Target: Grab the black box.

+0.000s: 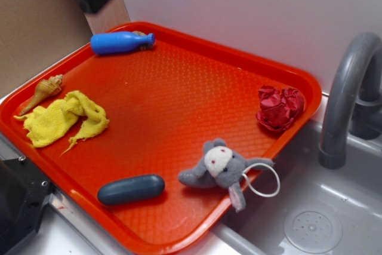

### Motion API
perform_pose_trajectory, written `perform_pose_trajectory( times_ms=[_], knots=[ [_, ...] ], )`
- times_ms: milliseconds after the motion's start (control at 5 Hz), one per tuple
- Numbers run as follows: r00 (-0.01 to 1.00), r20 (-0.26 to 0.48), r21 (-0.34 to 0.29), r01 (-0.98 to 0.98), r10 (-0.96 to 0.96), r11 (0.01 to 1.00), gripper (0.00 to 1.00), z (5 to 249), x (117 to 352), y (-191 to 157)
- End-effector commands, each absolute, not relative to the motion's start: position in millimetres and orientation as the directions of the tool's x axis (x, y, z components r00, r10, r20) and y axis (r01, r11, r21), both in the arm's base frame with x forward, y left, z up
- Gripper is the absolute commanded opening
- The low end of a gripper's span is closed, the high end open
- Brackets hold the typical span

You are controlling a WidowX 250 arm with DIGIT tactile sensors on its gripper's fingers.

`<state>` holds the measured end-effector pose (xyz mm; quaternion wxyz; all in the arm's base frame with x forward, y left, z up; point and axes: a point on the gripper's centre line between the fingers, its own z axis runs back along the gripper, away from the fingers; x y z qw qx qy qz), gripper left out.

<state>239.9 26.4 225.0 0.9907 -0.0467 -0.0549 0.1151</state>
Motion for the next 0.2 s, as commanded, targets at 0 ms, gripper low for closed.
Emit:
perform_pose_trajectory(
  times_ms=[0],
  knots=[
    [0.969, 0.143, 0.027, -0.209, 0.203, 0.978, 0.0, 222.1, 238.1, 45.8]
  ],
)
